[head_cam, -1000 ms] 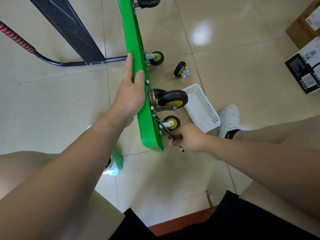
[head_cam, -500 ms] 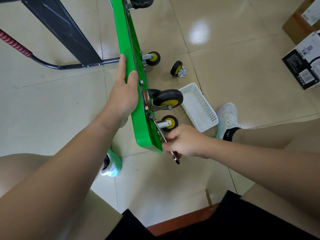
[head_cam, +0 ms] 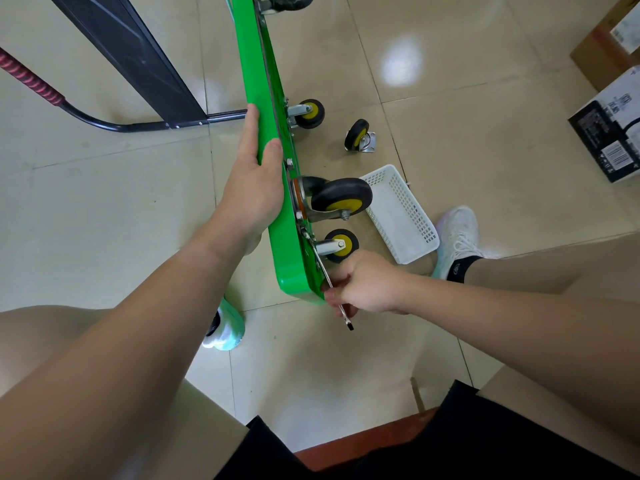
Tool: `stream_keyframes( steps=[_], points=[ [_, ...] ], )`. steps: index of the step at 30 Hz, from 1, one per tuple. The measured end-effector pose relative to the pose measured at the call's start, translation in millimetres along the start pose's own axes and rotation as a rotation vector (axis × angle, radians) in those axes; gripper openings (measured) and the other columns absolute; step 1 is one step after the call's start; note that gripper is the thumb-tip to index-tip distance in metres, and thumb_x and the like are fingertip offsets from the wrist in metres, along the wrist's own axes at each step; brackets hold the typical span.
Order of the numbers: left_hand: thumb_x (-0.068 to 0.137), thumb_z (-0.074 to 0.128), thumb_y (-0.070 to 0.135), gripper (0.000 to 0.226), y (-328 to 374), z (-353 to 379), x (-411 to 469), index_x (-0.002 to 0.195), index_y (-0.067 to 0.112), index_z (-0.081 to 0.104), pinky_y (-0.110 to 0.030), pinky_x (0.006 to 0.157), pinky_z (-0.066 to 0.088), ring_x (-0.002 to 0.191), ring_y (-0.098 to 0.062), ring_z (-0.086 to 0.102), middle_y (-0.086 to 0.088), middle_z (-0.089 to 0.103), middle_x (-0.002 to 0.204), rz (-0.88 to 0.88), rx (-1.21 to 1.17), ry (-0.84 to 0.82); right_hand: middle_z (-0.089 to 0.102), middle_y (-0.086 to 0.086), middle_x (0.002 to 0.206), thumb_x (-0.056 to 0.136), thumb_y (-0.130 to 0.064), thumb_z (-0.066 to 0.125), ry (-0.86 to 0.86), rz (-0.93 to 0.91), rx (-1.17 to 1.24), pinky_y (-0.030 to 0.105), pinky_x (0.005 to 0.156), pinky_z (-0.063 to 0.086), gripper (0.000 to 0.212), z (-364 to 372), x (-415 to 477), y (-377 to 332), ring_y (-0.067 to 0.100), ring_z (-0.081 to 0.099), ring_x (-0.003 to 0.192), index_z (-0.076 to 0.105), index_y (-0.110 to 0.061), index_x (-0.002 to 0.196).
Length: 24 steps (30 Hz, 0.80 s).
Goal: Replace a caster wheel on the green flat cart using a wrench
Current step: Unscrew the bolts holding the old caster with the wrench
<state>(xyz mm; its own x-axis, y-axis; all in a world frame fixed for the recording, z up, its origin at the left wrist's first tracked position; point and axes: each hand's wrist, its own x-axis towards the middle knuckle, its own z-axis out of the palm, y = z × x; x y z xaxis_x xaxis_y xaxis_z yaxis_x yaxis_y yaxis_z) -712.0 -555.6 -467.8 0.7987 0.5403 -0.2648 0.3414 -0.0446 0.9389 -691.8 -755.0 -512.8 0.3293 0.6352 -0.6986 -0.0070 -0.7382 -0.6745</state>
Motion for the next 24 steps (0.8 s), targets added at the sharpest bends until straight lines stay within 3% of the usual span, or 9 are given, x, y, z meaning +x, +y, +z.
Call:
stream_keyframes(
  steps=[2,4,6,10,14,20,24],
  points=[
    [0.103,0.036,0.042,0.064,0.6,0.7,-0.9,0.161,0.052,0.009,-0.041,0.110,0.049,0.129,-0.009,0.059,0.020,0.044,0.157,0.001,0.002,0.001,0.071,-0.001,0.072,0.090,-0.018,0.070,0.055,-0.016,-0.170,0.023,0.068,0.057,0.010,-2.5,9.6,4.9,0.014,0.068,0.068,0.077,-0.019,0.083],
    [0.100,0.037,0.043,0.067,0.7,1.2,-0.5,0.161,0.052,0.009,-0.041,0.112,0.048,0.132,-0.009,0.058,0.020,0.043,0.158,-0.001,-0.004,-0.001,0.063,-0.008,0.072,0.091,-0.020,0.069,0.116,-0.047,-0.336,0.015,0.060,0.044,0.012,-8.6,17.9,7.4,0.008,0.057,0.066,0.078,-0.017,0.098],
    [0.099,0.037,0.044,0.069,0.7,1.2,-0.2,0.161,0.051,0.009,-0.040,0.113,0.046,0.135,-0.009,0.055,0.021,0.041,0.159,-0.002,-0.003,-0.002,0.059,-0.008,0.074,0.092,-0.019,0.068,0.182,-0.079,-0.402,0.019,0.061,0.041,0.018,-17.8,25.5,8.4,0.009,0.053,0.068,0.077,-0.017,0.108],
    [0.103,0.035,0.041,0.066,0.7,0.5,-0.4,0.162,0.050,0.008,-0.041,0.114,0.046,0.135,-0.008,0.054,0.020,0.040,0.159,0.005,-0.004,-0.007,0.062,0.004,0.088,0.090,-0.016,0.071,0.212,-0.135,-0.478,0.028,0.070,0.041,0.020,-24.2,35.5,8.4,0.024,0.056,0.085,0.077,-0.016,0.110],
    [0.101,0.036,0.044,0.067,1.7,-0.7,-1.0,0.161,0.053,0.007,-0.043,0.109,0.051,0.130,-0.010,0.059,0.020,0.043,0.157,0.001,0.001,-0.012,0.071,0.012,0.099,0.092,-0.021,0.069,0.183,-0.099,-0.472,0.030,0.079,0.049,0.021,-22.5,27.6,10.2,0.025,0.060,0.087,0.077,-0.014,0.111],
    [0.104,0.035,0.042,0.065,2.0,0.5,-1.3,0.161,0.052,0.006,-0.041,0.112,0.047,0.133,-0.008,0.056,0.021,0.042,0.158,0.007,0.013,-0.019,0.074,0.015,0.094,0.091,-0.023,0.070,0.078,0.020,-0.347,0.041,0.086,0.058,0.020,-17.5,4.8,14.2,0.030,0.069,0.093,0.076,-0.009,0.104],
    [0.102,0.035,0.044,0.065,1.5,0.3,-1.2,0.160,0.054,0.008,-0.041,0.114,0.045,0.134,-0.009,0.056,0.021,0.042,0.158,-0.002,0.022,-0.007,0.076,0.016,0.084,0.092,-0.016,0.070,0.049,0.038,-0.091,0.043,0.083,0.062,0.013,-12.0,-8.2,12.0,0.027,0.075,0.076,0.076,-0.004,0.095]
  ],
)
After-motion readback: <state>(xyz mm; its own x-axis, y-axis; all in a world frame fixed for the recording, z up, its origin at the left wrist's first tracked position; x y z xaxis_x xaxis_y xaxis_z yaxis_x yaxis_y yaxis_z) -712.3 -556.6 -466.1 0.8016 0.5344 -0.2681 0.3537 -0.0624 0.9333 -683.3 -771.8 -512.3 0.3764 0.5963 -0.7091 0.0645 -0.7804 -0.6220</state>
